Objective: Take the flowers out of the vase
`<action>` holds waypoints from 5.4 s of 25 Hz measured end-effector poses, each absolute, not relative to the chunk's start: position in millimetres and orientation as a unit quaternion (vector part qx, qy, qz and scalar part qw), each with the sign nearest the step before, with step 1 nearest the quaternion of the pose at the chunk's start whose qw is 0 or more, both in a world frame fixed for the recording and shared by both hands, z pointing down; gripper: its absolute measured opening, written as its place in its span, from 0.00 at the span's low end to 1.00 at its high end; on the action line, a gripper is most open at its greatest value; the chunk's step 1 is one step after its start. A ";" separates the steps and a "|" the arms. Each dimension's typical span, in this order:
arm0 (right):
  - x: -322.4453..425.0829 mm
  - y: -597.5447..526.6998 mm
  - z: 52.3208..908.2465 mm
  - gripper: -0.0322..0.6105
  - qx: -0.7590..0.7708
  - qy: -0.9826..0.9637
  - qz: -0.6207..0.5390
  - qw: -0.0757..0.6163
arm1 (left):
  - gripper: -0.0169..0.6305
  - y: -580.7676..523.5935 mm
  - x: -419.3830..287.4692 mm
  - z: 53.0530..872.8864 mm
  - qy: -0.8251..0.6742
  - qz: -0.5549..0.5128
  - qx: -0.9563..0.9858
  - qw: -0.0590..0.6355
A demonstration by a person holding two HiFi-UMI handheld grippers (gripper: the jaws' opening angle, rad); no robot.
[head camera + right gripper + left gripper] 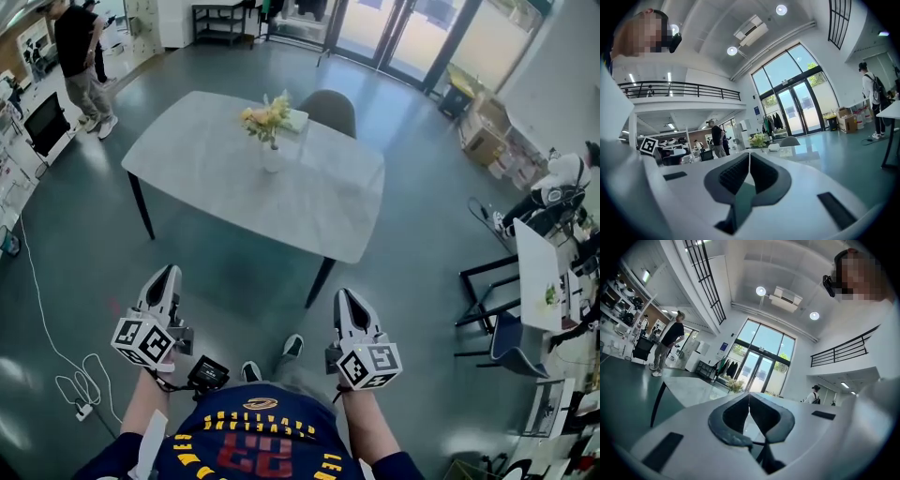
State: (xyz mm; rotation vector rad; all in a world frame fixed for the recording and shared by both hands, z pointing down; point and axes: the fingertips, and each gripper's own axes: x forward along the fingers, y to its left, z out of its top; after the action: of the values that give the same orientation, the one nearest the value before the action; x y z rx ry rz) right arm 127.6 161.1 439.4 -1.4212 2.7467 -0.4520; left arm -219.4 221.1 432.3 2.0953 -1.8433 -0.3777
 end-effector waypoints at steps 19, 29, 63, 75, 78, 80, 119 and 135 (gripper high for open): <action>67.8 -75.9 458.0 0.07 -0.380 0.910 -0.167 0.018 | 0.03 53.9 -277.9 410.4 -0.724 -0.128 0.667 0.123; 61.7 -193.9 449.2 0.07 -0.338 0.924 -0.176 0.020 | 0.03 -42.8 -257.7 398.9 -0.746 -0.101 0.649 0.111; 111.1 -259.7 493.9 0.07 -0.494 0.843 -0.215 0.000 | 0.28 -259.8 -204.5 559.6 -0.614 0.064 0.762 0.196; 139.0 -245.5 520.1 0.07 -0.547 0.801 -0.245 -0.007 | 0.32 -296.2 -190.5 611.9 -0.595 0.100 0.769 0.210; 143.5 -242.3 524.6 0.07 -0.556 0.793 -0.250 -0.007 | 0.32 -302.0 -186.1 628.3 -0.589 0.104 0.773 0.213; 145.5 -240.5 526.6 0.07 -0.561 0.788 -0.254 -0.007 | 0.33 -307.2 -185.5 632.0 -0.589 0.098 0.774 0.208; 155.2 -216.5 544.6 0.07 -0.579 0.764 -0.285 -0.010 | 0.10 -369.6 -180.7 632.4 -0.593 0.069 0.776 0.203; 160.6 -207.4 549.1 0.07 -0.583 0.761 -0.283 -0.013 | 0.05 -370.7 -178.6 625.2 -0.599 0.044 0.773 0.203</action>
State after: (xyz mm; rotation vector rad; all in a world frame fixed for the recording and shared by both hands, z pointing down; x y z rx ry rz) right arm 160.6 -207.4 549.1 -1.8479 2.4115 -0.8952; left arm -178.6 -370.7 625.2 2.1588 -1.6721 0.1240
